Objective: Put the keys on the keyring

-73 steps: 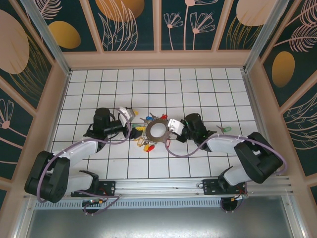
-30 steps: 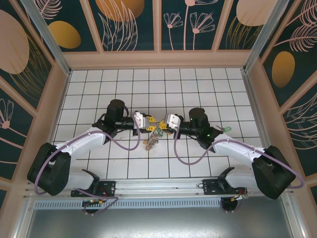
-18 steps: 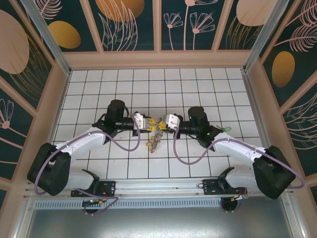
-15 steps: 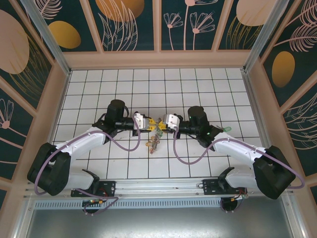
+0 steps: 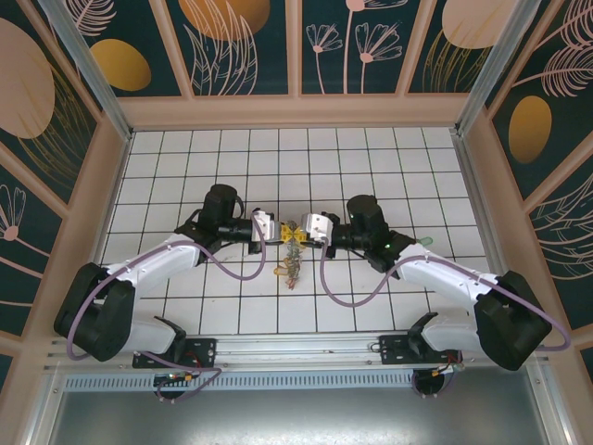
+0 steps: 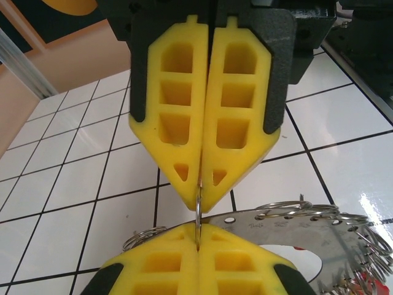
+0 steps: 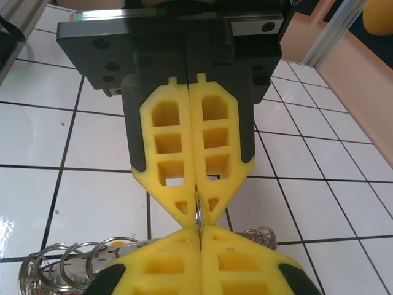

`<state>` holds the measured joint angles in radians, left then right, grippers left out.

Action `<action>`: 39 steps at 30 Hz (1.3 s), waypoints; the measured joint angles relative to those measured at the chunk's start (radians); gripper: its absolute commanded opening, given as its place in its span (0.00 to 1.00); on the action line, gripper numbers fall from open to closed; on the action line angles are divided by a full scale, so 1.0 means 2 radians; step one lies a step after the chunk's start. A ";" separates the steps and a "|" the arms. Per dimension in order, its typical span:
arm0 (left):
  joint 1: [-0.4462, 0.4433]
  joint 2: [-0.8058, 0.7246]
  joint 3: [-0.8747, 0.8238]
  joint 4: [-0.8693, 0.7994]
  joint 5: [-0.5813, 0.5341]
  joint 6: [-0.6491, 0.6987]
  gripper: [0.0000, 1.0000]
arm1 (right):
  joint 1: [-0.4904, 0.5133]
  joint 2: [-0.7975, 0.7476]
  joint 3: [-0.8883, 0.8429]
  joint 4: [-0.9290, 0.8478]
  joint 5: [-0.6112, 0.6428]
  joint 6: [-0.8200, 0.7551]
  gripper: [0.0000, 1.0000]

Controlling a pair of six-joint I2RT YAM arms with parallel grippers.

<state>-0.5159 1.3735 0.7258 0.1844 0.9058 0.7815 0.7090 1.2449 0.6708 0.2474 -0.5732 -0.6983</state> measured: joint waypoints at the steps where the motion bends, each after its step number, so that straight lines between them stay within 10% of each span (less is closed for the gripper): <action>1: -0.001 -0.001 -0.002 0.005 -0.002 -0.004 0.00 | 0.001 0.000 0.002 -0.001 0.002 -0.002 0.30; 14: -0.011 -0.051 -0.051 0.142 -0.091 -0.022 0.00 | -0.015 -0.097 -0.023 -0.008 0.056 0.028 0.49; 25: -0.012 -0.049 -0.047 0.142 -0.170 0.009 0.00 | -0.181 -0.117 0.024 -0.143 0.355 0.388 0.55; 34: -0.012 -0.033 -0.059 0.169 -0.169 -0.031 0.00 | -0.452 -0.095 0.006 -0.323 0.274 0.521 0.42; 39: -0.012 -0.025 -0.057 0.163 -0.170 -0.040 0.00 | -0.476 -0.026 0.004 -0.350 0.228 0.539 0.27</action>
<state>-0.5407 1.3239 0.6113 0.5095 0.5667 0.7017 -0.2436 1.1934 0.6788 -0.4526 -0.1169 0.3805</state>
